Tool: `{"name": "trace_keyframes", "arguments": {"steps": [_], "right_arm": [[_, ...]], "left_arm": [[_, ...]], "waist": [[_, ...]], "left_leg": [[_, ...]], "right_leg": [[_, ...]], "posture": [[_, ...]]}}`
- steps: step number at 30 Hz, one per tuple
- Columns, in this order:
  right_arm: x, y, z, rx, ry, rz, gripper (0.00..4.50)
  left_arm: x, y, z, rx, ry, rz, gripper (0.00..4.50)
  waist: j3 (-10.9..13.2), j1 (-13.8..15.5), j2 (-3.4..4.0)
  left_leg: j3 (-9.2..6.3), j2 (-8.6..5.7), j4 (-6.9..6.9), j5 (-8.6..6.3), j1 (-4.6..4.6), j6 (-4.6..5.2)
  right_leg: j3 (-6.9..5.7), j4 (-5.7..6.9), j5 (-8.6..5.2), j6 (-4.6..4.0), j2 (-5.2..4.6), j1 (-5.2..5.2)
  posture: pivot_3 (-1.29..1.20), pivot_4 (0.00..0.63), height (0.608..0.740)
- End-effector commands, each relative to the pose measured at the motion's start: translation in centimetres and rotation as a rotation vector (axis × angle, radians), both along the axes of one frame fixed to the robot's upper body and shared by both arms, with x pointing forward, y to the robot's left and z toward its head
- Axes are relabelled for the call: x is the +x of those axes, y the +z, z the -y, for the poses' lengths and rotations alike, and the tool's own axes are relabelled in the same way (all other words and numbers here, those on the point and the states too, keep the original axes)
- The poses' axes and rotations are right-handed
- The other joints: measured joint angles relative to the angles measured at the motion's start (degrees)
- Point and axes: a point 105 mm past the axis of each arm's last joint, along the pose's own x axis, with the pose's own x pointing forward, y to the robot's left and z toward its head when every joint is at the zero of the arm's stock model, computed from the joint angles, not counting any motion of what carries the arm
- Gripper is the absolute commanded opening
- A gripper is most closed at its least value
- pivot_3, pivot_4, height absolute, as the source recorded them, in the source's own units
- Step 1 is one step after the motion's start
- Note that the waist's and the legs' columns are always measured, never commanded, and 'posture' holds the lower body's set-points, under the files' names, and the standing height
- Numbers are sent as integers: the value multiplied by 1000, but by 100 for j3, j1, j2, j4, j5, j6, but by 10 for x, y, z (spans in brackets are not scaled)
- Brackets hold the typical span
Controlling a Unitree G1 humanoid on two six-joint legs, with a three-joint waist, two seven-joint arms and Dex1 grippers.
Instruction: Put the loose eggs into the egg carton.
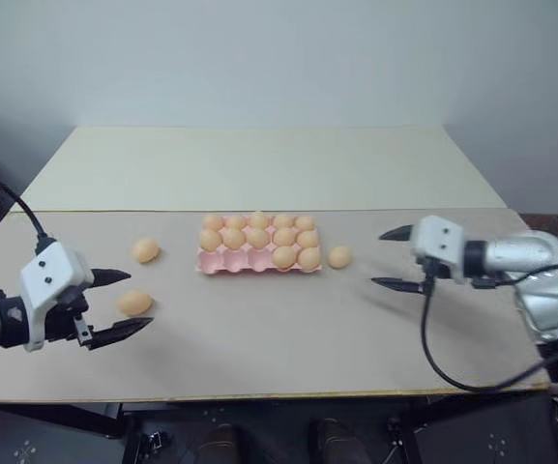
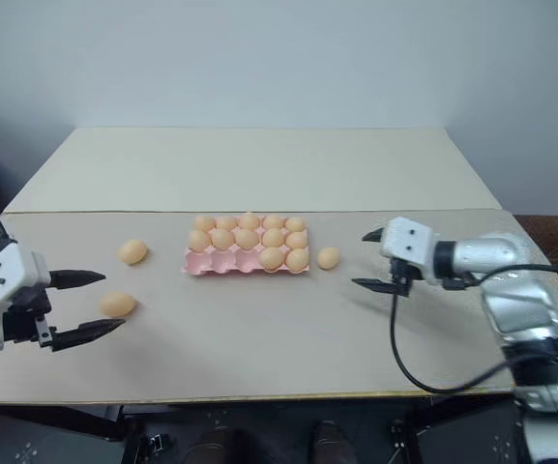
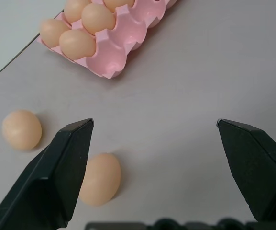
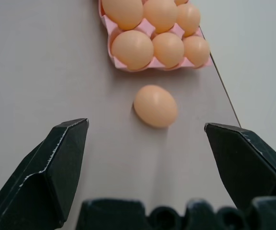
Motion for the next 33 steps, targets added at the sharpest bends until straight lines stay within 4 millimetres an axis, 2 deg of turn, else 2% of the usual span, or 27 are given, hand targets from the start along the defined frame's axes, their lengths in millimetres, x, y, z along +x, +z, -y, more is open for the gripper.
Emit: {"name": "trace_keyframes", "arguments": {"steps": [1, 7, 15, 18, 23, 29, 33], "right_arm": [[22, -2, -16, -7, 16, 59, 4493], [49, -16, -33, -6, 5, 54, 4493], [62, -32, -31, -15, -30, 5, 4493], [62, -34, -32, -11, -17, -10, 3964], [66, -37, -32, -26, -38, 15, 2360], [67, -29, -23, -51, -56, 92, 2254], [66, -6, -17, -86, -63, 221, 2254]], "left_arm": [[2, 9, -1, 34, 10, 35, 4500], [3, 10, -1, 36, 5, 33, 4500], [1, 6, 2, 31, 2, 24, 4500], [0, 5, 2, 30, 5, 21, 4500], [-1, 4, 1, 31, 11, 19, 4500], [1, 7, 1, 36, 4, 22, 4500], [3, 8, -1, 37, 8, 21, 4500]], "waist": [[0, -6, -1], [1, 15, 0], [1, -7, 0], [1, -20, 0], [0, -31, 0], [1, -29, 0], [1, -8, 1]], "left_leg": [[-1, -1, 0, 0, -5, 1], [-1, -6, 0, 0, -16, 1], [-1, -4, 0, 0, -12, 1], [-1, -4, 0, 0, -10, 1], [-2, -3, 0, 0, -9, 1], [-1, -4, 0, 1, -8, 1], [-1, -5, 0, 0, -9, 1]], "right_leg": [[0, 0, 1, 2, 1, -3], [1, -7, 19, 33, -2, -6], [1, -1, 19, 32, 0, -5], [1, 1, 20, 33, 0, -5], [2, 3, 21, 34, 2, -4], [2, 3, 21, 34, 0, -3], [3, 2, 21, 34, -1, -4]], "posture": [[0, 150, 740], [0, 150, 740], [0, 150, 740], [0, 150, 740], [0, 150, 740], [0, 150, 740], [0, 150, 740]]}}
